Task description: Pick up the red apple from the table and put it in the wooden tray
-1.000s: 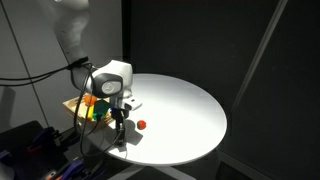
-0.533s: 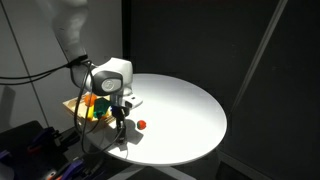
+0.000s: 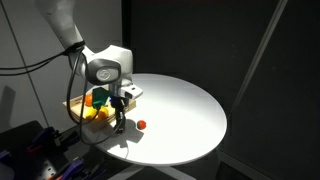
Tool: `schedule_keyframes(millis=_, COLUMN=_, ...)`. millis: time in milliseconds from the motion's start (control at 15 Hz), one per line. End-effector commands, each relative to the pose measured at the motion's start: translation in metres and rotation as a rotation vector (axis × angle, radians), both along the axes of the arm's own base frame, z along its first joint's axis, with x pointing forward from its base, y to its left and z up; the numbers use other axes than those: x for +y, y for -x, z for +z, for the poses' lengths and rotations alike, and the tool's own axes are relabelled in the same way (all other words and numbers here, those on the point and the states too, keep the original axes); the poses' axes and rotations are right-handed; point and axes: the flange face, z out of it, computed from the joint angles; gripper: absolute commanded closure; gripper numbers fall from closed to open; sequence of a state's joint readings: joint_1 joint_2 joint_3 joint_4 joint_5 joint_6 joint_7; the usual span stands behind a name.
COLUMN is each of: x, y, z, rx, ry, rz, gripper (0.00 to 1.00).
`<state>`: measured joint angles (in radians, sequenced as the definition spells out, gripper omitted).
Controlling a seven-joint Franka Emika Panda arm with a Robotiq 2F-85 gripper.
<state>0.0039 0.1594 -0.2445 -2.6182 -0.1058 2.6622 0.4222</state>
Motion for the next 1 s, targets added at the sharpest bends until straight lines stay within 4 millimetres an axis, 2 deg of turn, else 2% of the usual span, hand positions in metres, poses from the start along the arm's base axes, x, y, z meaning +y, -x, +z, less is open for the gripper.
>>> schedule_keyframes(millis=0, x=0.006, y=0.007, z=0.026, rx=-0.015, ry=-0.041, rz=0.028, gripper=0.70)
schedule_keyframes(millis=400, x=0.035, y=0.003, z=0.049, rx=-0.018, ry=-0.045, rz=0.103, gripper=0.70)
schedule_keyframes(millis=933, x=0.090, y=-0.004, z=0.047, rx=0.007, ry=-0.035, rz=0.204, gripper=0.70)
